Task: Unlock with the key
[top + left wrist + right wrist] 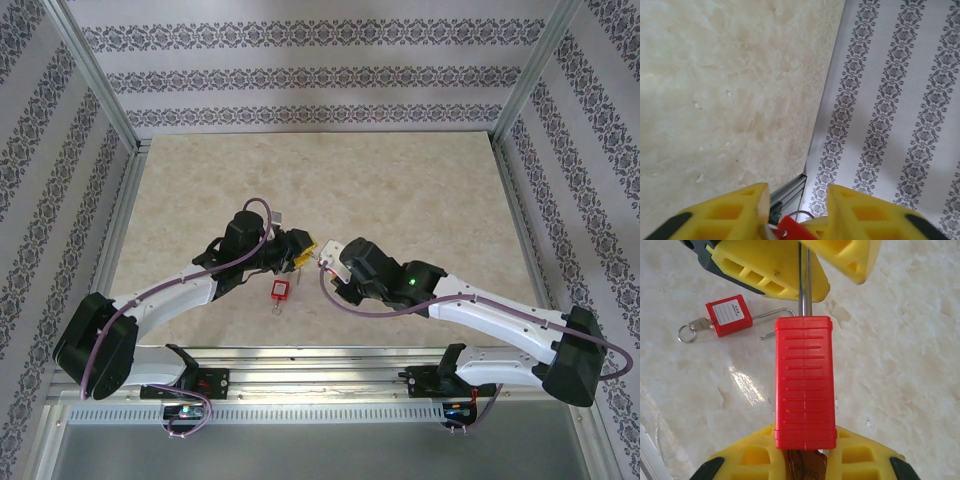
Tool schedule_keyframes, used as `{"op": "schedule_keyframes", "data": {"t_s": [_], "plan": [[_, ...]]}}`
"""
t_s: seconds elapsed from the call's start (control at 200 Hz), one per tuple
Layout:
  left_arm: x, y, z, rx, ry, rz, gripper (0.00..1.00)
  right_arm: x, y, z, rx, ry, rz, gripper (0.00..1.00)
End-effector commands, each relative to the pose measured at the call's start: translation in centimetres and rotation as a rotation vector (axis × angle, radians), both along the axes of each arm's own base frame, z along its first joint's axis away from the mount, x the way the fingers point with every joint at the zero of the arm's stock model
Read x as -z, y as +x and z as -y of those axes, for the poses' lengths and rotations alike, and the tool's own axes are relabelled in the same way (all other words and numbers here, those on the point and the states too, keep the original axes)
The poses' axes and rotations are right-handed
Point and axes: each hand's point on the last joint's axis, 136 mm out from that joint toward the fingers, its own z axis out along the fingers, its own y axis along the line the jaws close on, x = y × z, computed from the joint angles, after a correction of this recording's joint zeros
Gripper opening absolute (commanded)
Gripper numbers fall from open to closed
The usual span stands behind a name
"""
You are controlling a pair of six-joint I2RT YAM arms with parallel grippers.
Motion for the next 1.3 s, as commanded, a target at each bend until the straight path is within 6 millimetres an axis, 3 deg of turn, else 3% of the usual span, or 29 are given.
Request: {"op": "schedule_keyframes", "data": {"t_s": [0.0,0.135,0.355,0.545,0.764,1.294], "plan": [[-0.9,0.7,0.3,0.003,-0.012,0.038,0.25,-0.8,-0.1,-0.8,-0.033,-0.037,0.05,0.0],[-0.7,0.9,0.5,0.008,-0.013,0.044,0.0,-0.4,-0.3,-1.0,-0.043,-0.067,0.058,0.0],[-0.8,1.1,0.3,-0.001,-0.001,0.091,0.0,-0.6,-0.4,-1.6,-0.015,0.029,0.013,0.0],[-3.1,1.9,0.6,-0.009,-0.028,0.257,0.0,-1.5,-0.2,-1.9,0.055,0.261,-0.175,0.0],[-1.9,1.6,0.7,-0.008,-0.019,0.223,0.0,-0.7,-0.4,-1.5,0.085,0.311,-0.252,0.0],[-4.5,0.9,-0.1,-0.016,-0.049,0.321,0.0,-2.9,0.5,-0.7,0.14,0.596,-0.439,0.0]]}}
